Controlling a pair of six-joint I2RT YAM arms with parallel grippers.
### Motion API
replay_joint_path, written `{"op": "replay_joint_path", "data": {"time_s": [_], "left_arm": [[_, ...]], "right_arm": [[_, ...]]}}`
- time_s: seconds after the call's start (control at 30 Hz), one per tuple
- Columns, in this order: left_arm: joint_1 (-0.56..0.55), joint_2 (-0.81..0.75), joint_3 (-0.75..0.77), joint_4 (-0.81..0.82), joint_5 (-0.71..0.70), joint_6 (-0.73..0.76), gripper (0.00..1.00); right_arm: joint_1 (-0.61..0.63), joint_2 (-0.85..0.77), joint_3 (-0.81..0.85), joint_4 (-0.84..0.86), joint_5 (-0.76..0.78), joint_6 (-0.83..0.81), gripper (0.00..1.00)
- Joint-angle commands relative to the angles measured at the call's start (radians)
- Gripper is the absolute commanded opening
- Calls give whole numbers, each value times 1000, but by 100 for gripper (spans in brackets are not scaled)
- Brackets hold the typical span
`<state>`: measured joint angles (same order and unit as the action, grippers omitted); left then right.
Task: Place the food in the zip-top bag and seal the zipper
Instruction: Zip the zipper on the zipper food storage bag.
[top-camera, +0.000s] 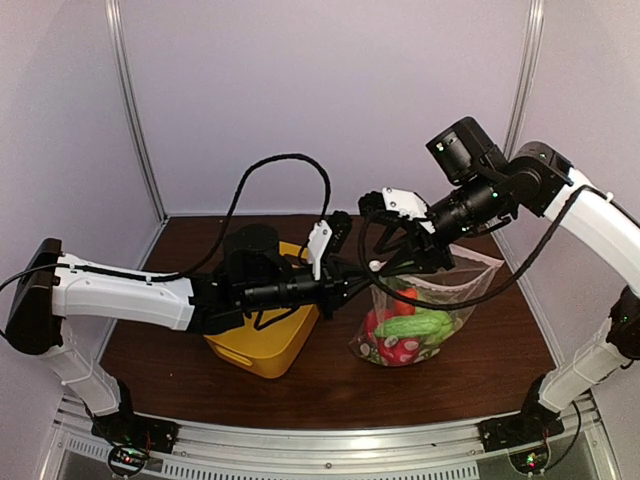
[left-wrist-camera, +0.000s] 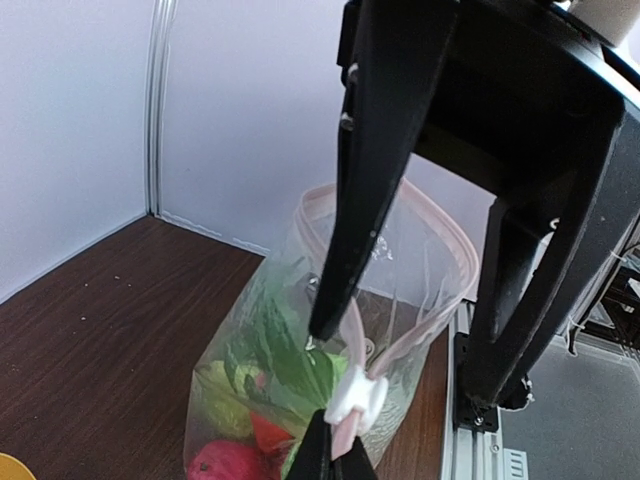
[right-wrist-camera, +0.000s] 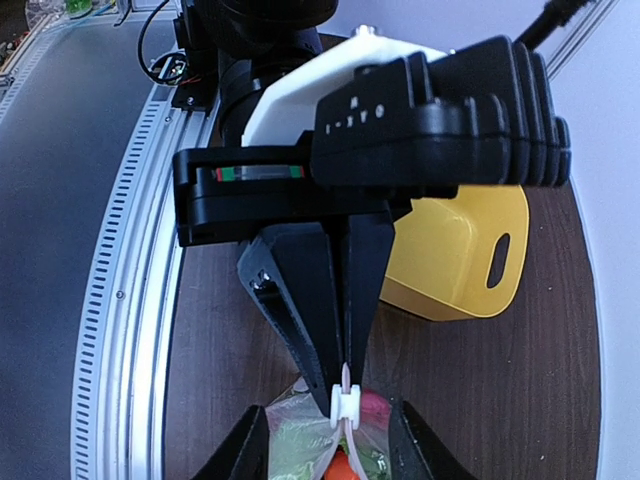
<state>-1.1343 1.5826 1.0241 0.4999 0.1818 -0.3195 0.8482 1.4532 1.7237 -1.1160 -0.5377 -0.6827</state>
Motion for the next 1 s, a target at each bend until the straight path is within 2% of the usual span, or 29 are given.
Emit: {"op": "replay_joint_path", "data": {"time_s": [0.0, 0.13, 0.47, 0.7, 0.8, 0.97], "left_arm": [[-6, 9, 36, 51, -8, 22, 0], [-6, 6, 33, 49, -8, 26, 0], [-6, 2, 29, 45, -8, 30, 0], [-7, 4, 30, 45, -9, 32, 0], [-7, 4, 30, 43, -11, 32, 0], [-7, 5, 26, 40, -24, 30, 0]], "right_arm": [[34, 0, 14, 58, 96, 65, 38], [38, 15, 23, 59, 152, 80, 34], [45, 39, 49, -22, 151, 30, 29], [45, 36, 48, -31, 155, 22, 15], [45, 38, 46, -34, 162, 20, 13], [44, 40, 57, -42, 200, 23, 4]]}}
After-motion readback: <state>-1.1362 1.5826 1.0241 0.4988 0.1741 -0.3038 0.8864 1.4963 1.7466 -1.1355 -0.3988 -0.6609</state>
